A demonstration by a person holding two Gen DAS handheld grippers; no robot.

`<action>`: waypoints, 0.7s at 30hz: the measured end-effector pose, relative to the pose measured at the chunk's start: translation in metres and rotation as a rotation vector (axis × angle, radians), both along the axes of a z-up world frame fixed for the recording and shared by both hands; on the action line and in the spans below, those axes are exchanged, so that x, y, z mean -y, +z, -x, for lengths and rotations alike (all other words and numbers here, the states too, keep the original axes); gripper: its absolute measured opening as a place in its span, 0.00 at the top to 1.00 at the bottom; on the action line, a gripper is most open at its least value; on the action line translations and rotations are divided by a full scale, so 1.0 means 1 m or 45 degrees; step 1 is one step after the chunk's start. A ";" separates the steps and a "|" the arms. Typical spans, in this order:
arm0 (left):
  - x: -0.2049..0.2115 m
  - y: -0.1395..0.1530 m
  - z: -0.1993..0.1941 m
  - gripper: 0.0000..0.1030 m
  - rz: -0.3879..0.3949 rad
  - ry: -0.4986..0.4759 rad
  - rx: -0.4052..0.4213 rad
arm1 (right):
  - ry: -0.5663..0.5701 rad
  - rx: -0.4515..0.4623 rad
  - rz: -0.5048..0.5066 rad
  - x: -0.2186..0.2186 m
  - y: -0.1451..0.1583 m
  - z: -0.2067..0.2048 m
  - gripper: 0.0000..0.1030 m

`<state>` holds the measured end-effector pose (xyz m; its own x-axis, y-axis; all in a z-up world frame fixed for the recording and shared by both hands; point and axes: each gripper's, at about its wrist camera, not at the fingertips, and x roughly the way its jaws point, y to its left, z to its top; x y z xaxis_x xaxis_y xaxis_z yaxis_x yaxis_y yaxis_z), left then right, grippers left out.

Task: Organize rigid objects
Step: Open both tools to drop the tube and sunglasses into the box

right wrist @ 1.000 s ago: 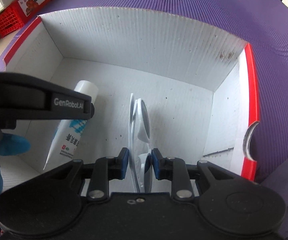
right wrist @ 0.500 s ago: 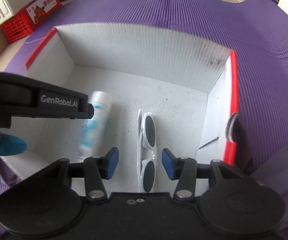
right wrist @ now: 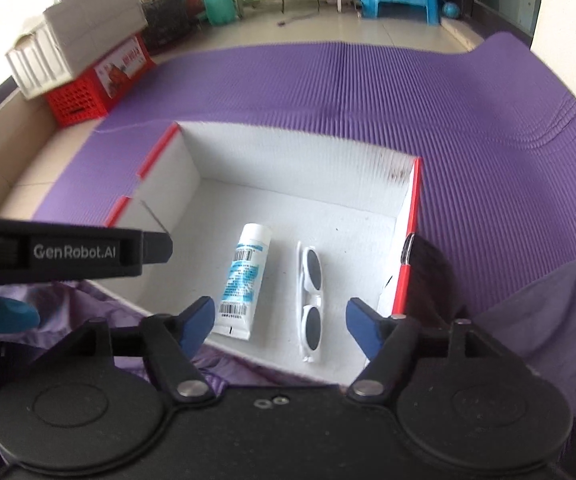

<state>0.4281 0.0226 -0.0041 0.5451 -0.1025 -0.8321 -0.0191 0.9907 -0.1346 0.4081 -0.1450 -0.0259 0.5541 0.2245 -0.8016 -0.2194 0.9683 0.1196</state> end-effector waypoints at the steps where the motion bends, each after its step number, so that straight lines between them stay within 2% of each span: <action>1: -0.001 0.005 0.006 0.47 0.006 0.002 0.011 | 0.005 0.013 -0.011 0.001 0.004 0.005 0.25; 2: -0.002 0.009 0.012 0.47 0.013 0.001 0.020 | 0.011 0.026 -0.019 0.002 0.009 0.012 0.24; 5: -0.001 0.025 0.034 0.37 -0.007 -0.011 0.062 | 0.029 0.055 -0.035 0.002 0.021 0.032 0.21; 7: 0.000 0.035 0.048 0.36 -0.019 -0.020 0.085 | 0.045 0.066 -0.048 0.003 0.028 0.046 0.19; 14: 0.000 0.055 0.098 0.32 -0.055 -0.037 0.150 | 0.086 0.155 -0.049 0.010 0.053 0.092 0.04; 18: -0.004 0.065 0.128 0.32 -0.091 -0.035 0.195 | 0.125 0.204 -0.047 0.012 0.063 0.115 0.02; 21: -0.010 0.069 0.148 0.26 -0.087 -0.022 0.207 | 0.144 0.227 -0.074 0.015 0.069 0.133 0.01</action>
